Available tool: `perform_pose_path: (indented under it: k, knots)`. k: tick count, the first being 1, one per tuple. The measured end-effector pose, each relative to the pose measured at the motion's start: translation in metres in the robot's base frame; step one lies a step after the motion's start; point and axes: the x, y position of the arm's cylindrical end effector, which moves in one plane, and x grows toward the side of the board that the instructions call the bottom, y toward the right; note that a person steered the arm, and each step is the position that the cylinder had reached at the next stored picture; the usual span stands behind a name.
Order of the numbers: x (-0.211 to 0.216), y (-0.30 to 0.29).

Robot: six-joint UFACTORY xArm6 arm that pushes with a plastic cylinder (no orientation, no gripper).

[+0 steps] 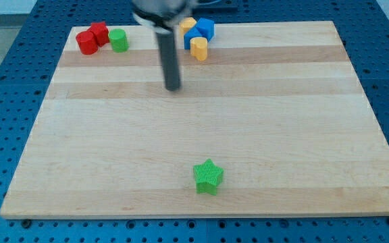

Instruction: Move the green star to the bottom of the red circle

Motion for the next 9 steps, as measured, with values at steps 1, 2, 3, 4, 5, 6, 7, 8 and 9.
perform_pose_path:
  k: [1,2,3,4,5,6,7,8,9]
  knots:
    - [0.076,0.083]
    - [0.161,0.083]
    - [0.192,0.030]
    - [0.198,-0.018]
    - [0.198,0.011]
    - [0.179,0.032]
    - [0.153,0.010]
    - [0.163,-0.019]
    - [0.194,-0.019]
